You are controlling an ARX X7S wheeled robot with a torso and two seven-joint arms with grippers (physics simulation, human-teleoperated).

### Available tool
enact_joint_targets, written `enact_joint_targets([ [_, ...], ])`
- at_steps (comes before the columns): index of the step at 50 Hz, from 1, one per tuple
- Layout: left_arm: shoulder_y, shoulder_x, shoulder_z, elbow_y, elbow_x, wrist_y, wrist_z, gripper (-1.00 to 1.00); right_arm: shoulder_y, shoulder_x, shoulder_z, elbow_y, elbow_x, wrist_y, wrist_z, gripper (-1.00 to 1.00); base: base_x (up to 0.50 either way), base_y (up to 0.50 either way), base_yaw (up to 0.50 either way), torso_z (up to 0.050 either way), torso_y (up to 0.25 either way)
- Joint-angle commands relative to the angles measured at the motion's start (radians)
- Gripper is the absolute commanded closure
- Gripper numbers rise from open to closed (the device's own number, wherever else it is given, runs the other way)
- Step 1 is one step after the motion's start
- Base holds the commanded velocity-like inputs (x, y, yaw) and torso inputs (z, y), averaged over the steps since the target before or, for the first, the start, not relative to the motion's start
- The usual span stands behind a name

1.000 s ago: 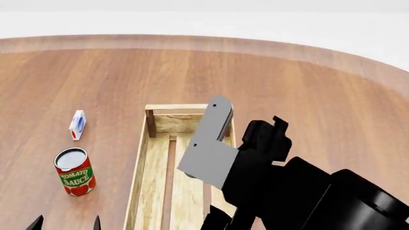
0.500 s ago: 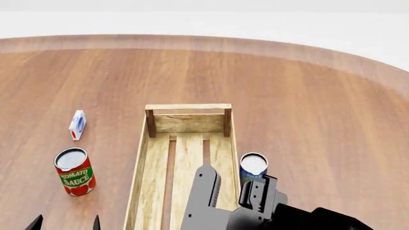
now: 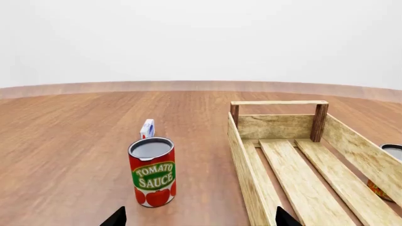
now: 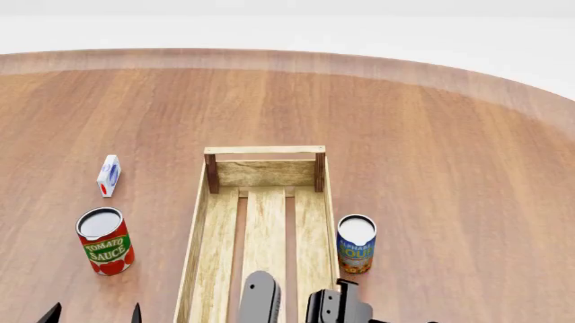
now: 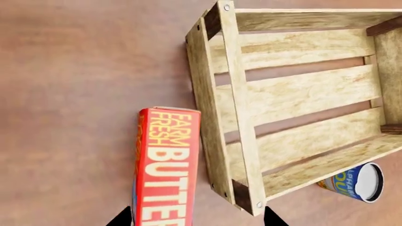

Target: Pick up the butter and put it in the tray.

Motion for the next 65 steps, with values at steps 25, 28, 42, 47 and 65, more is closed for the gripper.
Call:
enact_joint_targets([
  [25,0.004,-0.016,0.016,0.021,-0.009,-0.005,-0.018,-1.0,-0.099,-0.007,-0.154,0.182,-0.115,-0.205,-0.011,-1.0,0.0,0.0,0.0,0.0,0.0],
  [28,0.003,-0.016,0.017,0.02,-0.01,-0.004,-0.019,-1.0,-0.105,-0.007,-0.161,0.18,-0.117,-0.209,-0.01,-1.0,0.0,0.0,0.0,0.0,0.0],
  [42,0.007,-0.021,0.023,0.018,-0.015,0.001,-0.021,-1.0,-0.116,-0.017,-0.176,0.243,-0.136,-0.252,-0.019,-1.0,0.0,0.0,0.0,0.0,0.0],
  [47,0.006,-0.023,0.023,0.012,-0.017,0.005,-0.023,-1.0,-0.122,-0.017,-0.182,0.27,-0.142,-0.274,-0.025,-1.0,0.0,0.0,0.0,0.0,0.0],
  [65,0.005,-0.024,0.038,0.004,-0.018,0.008,-0.027,-1.0,-0.145,-0.022,-0.194,0.322,-0.155,-0.318,-0.031,-1.0,0.0,0.0,0.0,0.0,0.0],
])
